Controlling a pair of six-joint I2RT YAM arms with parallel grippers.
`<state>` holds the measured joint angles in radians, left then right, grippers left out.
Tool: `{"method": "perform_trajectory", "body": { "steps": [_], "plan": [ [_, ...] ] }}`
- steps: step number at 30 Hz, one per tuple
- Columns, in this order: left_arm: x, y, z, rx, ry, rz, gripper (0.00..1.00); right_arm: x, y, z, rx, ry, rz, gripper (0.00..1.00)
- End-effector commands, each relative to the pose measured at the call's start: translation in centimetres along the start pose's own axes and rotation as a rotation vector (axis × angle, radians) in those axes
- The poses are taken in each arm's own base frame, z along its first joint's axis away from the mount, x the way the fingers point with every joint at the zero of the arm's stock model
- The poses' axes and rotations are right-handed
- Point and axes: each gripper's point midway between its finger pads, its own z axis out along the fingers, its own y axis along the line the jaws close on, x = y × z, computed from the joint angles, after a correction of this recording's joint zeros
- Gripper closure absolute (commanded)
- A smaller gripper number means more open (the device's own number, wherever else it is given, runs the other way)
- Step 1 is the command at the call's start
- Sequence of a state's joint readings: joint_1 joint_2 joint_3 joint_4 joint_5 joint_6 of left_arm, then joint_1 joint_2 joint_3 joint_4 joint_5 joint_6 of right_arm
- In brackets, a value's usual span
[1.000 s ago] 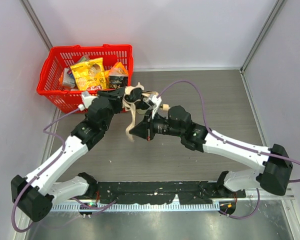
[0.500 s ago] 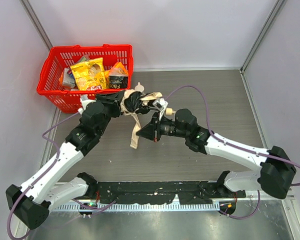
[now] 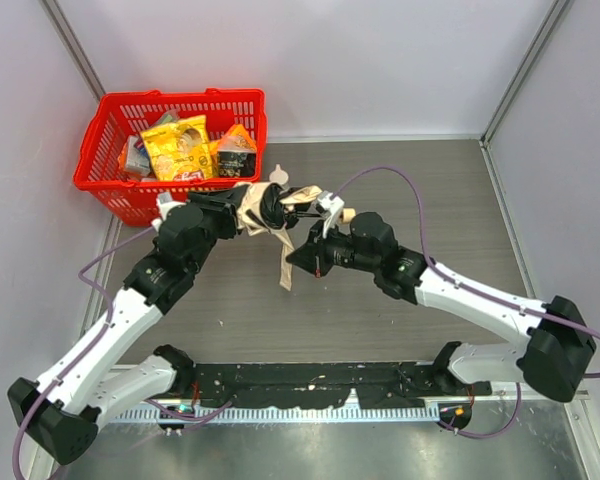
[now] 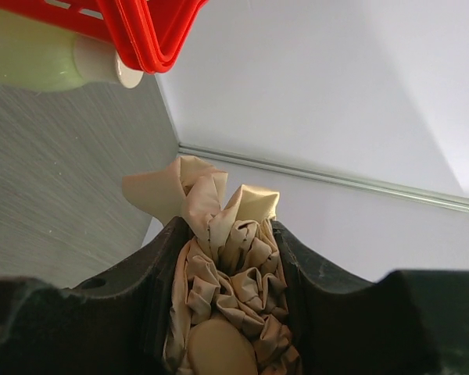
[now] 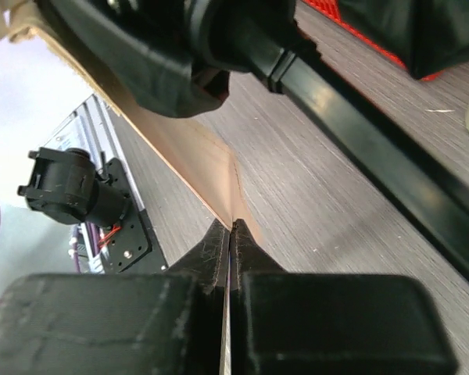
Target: Put away the umbrella
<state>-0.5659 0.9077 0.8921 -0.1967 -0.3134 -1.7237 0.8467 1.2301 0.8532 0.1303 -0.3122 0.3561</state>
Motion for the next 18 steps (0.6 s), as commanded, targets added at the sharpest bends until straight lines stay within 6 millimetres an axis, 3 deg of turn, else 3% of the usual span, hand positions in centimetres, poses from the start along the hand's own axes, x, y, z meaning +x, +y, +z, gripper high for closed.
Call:
{"method": "perform_trajectory", "body": {
  "steps": [1, 5, 8, 14, 18],
  "plan": [
    [1.8, -4.2, -1.7, 0.122, 0.120, -0.089, 1.00, -0.4, -2.8, 0.2, 0.127, 0.002, -0.050, 0.99],
    [3.9, -4.0, -1.6, 0.088, 0.229, -0.111, 1.00, -2.0, -2.4, 1.8, 0.107, 0.002, -0.074, 0.99],
    [5.2, -3.5, -1.8, 0.063, 0.305, -0.146, 1.00, -2.4, -3.8, 2.7, 0.163, -0.011, -0.094, 0.99],
    [5.7, -2.6, -2.3, 0.053, 0.345, -0.131, 1.00, -4.4, -7.2, 2.2, 0.356, -0.062, -0.183, 0.99],
    [5.7, -1.8, -2.0, 0.051, 0.344, -0.115, 1.00, -4.7, -6.6, 1.7, 0.341, -0.038, -0.202, 0.97]
  ]
}}
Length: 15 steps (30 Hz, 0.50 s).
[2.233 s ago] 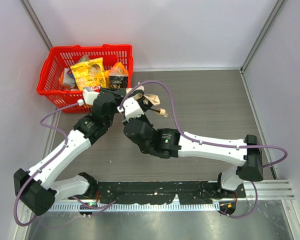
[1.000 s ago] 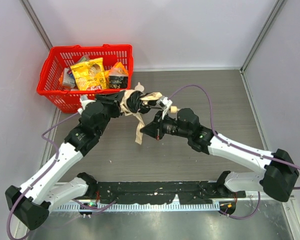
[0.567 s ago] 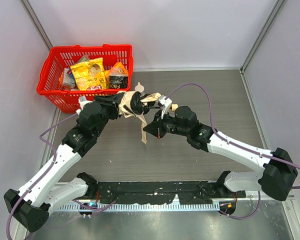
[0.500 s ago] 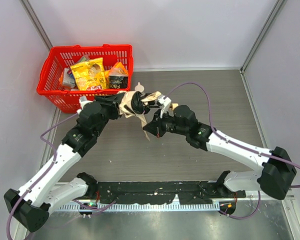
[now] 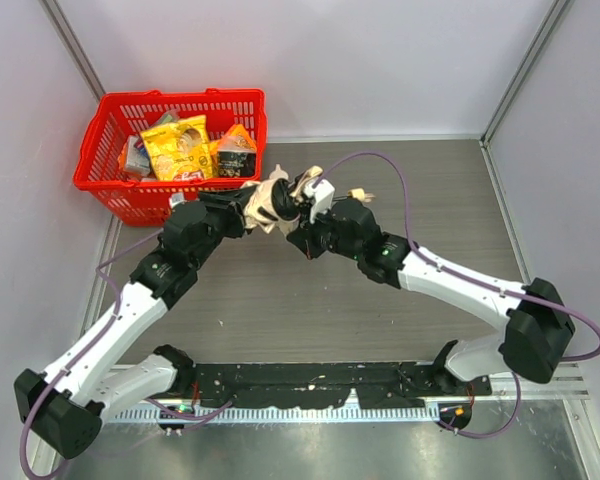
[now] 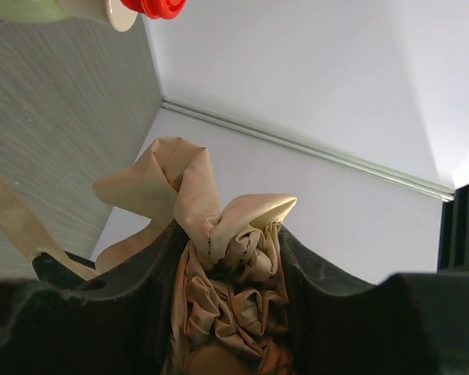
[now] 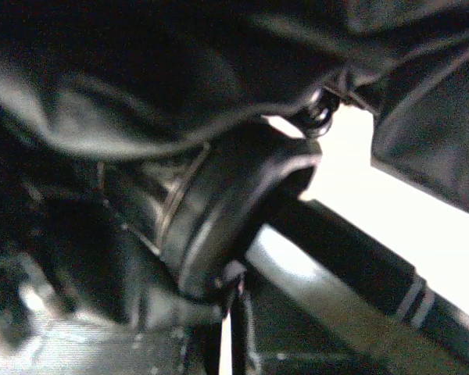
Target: Put away the umbrella
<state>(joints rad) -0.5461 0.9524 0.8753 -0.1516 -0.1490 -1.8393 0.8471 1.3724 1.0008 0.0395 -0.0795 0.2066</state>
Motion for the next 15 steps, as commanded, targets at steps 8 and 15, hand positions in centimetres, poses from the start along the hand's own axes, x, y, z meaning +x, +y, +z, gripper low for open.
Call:
{"method": "perform_trajectory", "body": {
  "steps": [8, 15],
  "plan": [
    [3.5, 0.0, -1.0, 0.037, 0.186, 0.083, 1.00, -0.8, 0.5, -3.8, -0.014, 0.061, -0.046, 0.72],
    [2.2, 2.1, -0.1, -0.021, 0.118, 0.224, 1.00, 2.3, 1.1, -10.2, -0.033, 0.248, -0.063, 0.40]
  ]
}}
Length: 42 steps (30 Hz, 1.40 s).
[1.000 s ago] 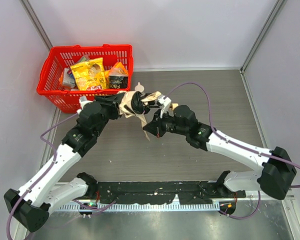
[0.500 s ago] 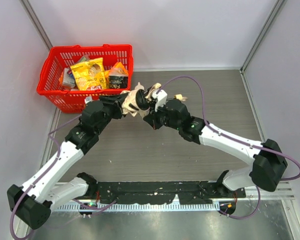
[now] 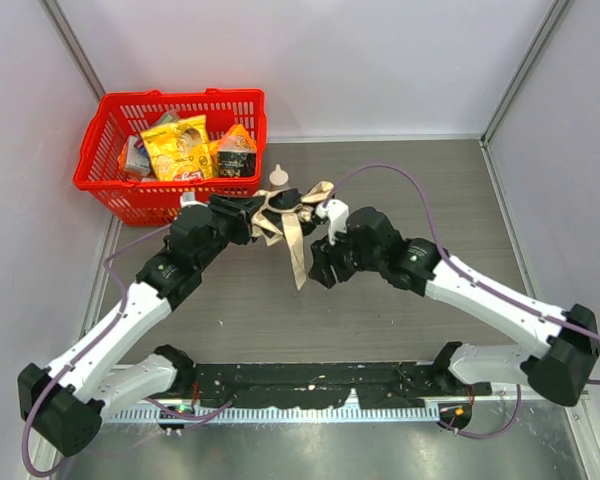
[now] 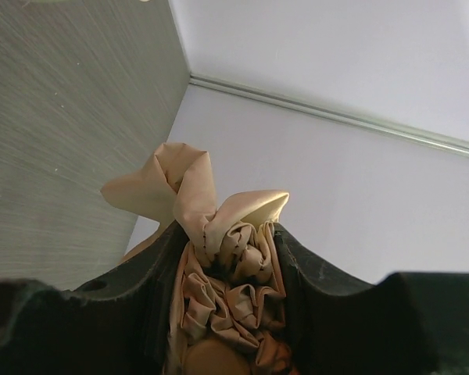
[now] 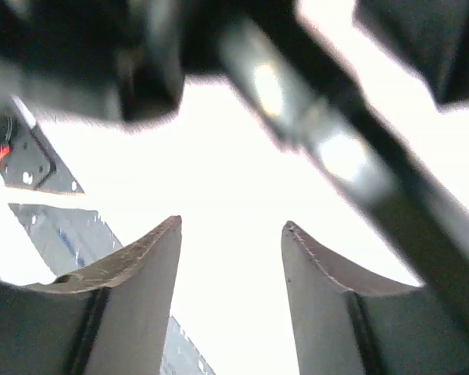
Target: Put away the umbrella
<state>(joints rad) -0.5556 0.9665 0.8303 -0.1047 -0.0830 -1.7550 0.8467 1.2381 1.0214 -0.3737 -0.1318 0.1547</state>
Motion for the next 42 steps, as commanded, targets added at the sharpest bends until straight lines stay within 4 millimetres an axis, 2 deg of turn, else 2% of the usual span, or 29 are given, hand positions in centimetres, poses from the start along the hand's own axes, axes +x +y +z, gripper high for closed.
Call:
{"method": "perform_trajectory", "body": {
  "steps": [1, 2, 4, 7, 10, 13, 15, 18, 19, 23, 24, 30, 33, 42],
  "plan": [
    [1.0, 0.0, -0.3, 0.010, 0.046, 0.167, 1.00, -1.2, 1.2, -5.8, -0.035, -0.027, -0.044, 0.38],
    [1.0, 0.5, -0.2, -0.005, 0.048, 0.185, 1.00, -0.5, 1.4, -6.5, -0.039, -0.001, -0.039, 0.37],
    [0.9, 1.1, 0.0, -0.007, 0.052, 0.230, 1.00, -0.5, 2.0, -8.2, -0.064, -0.003, -0.041, 0.37],
    [0.7, 1.9, 0.0, -0.009, 0.046, 0.306, 1.00, -2.7, 1.9, -11.2, -0.022, -0.070, -0.045, 0.37],
    [0.7, 2.5, 0.0, -0.010, 0.059, 0.418, 1.00, -5.3, 1.8, -12.7, 0.012, -0.124, -0.055, 0.37],
    [0.9, 3.1, -0.1, 0.008, 0.080, 0.483, 1.00, -8.7, 2.2, -12.8, 0.013, -0.159, -0.098, 0.36],
    [0.9, 3.1, -0.2, 0.041, 0.081, 0.487, 1.00, -10.2, 3.1, -12.3, -0.028, -0.162, -0.119, 0.36],
    [2.3, 2.2, -0.6, 0.143, 0.149, 0.498, 1.00, -11.0, 4.8, -11.2, -0.135, -0.139, -0.165, 0.32],
    [2.6, 2.0, -0.7, 0.165, 0.167, 0.510, 1.00, -10.7, 5.8, -10.6, -0.203, -0.112, -0.171, 0.29],
    [3.3, 1.8, -1.4, 0.214, 0.205, 0.529, 1.00, -9.6, 6.3, -9.0, -0.306, -0.046, -0.171, 0.25],
    [3.3, 1.6, -1.6, 0.232, 0.211, 0.530, 1.00, -9.0, 6.2, -9.0, -0.323, -0.039, -0.161, 0.24],
    [3.5, 1.8, -2.1, 0.261, 0.254, 0.518, 1.00, -8.3, 5.3, -9.1, -0.363, -0.069, -0.119, 0.22],
    [4.2, 1.6, -2.4, 0.288, 0.295, 0.498, 1.00, -8.3, 5.7, -8.9, -0.393, -0.068, -0.101, 0.22],
    [5.7, 0.2, -3.2, 0.372, 0.381, 0.467, 1.00, -7.2, 5.7, -5.6, -0.451, -0.021, -0.057, 0.21]
  ]
}}
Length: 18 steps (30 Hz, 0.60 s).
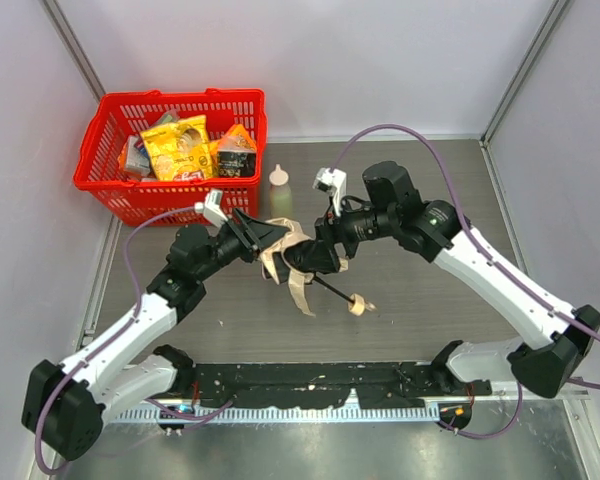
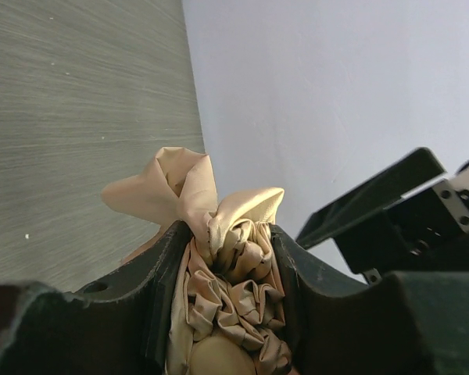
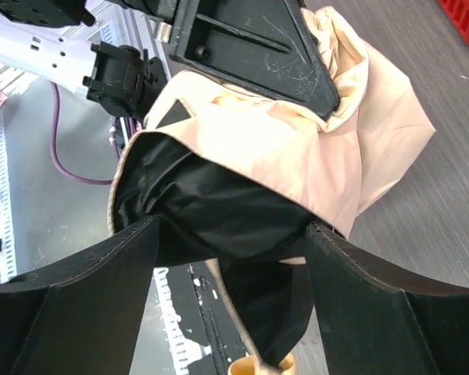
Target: Put away the umbrella
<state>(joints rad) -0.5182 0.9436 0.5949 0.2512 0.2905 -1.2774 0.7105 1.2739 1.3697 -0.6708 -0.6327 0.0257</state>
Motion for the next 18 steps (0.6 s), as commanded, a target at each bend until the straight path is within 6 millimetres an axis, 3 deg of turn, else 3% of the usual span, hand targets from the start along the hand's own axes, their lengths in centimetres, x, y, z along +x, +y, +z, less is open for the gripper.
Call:
{"method": "perform_trajectory", "body": {
  "steps": [1, 11, 18],
  "plan": [
    [-0.5, -5.5, -0.8, 0.209, 0.013, 0.013, 1.00, -0.4, -0.2, 1.8, -0.060, -0.016, 0.010, 0.21],
    [0.2, -6.4, -0.7, 0.276, 0.058, -0.042, 1.00, -0.5, -1.0, 4.2, -0.083, -0.107, 0.084, 0.21],
    [0.4, -6.5, -0.6, 0.304, 0.074, -0.078, 1.00, -0.3, -0.2, 6.3, -0.154, -0.145, 0.153, 0.20]
  ]
}}
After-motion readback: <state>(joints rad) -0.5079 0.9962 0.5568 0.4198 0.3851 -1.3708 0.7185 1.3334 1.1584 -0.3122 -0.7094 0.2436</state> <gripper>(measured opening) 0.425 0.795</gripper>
